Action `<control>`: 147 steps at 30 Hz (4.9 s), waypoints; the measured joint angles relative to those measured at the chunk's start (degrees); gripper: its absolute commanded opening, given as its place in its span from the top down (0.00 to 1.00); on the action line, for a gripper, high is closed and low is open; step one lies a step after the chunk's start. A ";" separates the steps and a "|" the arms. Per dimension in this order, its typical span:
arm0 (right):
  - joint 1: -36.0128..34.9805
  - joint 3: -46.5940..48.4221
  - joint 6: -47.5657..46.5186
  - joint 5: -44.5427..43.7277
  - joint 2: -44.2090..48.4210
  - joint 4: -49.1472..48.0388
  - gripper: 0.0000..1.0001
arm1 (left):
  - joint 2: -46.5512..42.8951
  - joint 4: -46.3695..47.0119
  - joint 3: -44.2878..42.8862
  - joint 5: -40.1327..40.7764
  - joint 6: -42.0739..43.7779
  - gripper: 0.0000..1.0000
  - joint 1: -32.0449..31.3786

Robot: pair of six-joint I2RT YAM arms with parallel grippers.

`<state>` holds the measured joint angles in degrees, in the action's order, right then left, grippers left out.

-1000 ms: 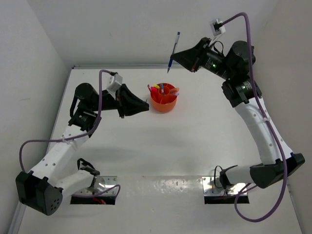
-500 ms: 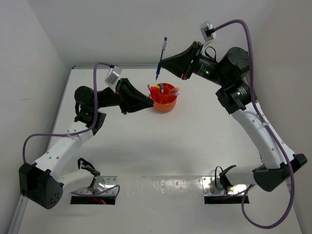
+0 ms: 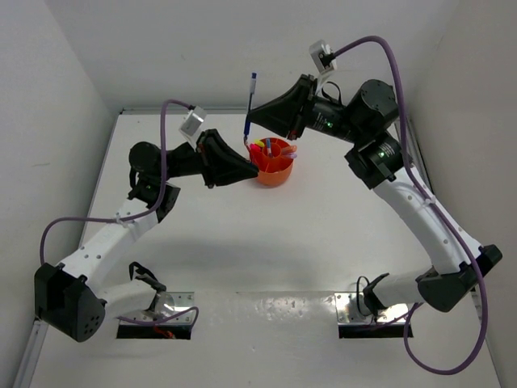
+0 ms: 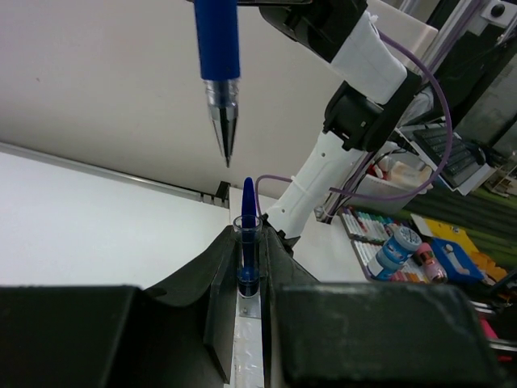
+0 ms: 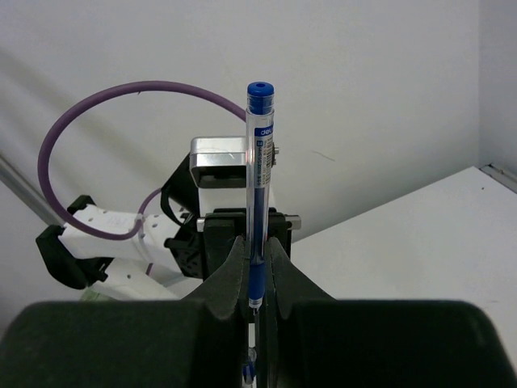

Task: Sort the stationery into containers
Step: Close the pen cap on the pen.

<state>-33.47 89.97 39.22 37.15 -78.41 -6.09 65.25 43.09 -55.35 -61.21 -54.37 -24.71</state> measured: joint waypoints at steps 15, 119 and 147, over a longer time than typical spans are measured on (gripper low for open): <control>-0.92 -1.68 -1.38 0.94 0.83 0.61 1.00 | 0.68 -0.61 -2.10 0.42 -0.39 1.00 0.81; -4.37 -11.02 -4.70 -0.44 6.10 2.71 0.44 | 3.19 -20.57 -13.27 -1.81 18.73 1.00 2.14; 0.79 -3.19 -2.01 0.09 1.46 1.88 0.42 | 3.17 -25.97 -13.29 -1.07 24.17 1.00 -0.11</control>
<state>-32.69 86.78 37.21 37.23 -76.95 -4.21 68.42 17.12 -68.64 -62.28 -30.20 -24.82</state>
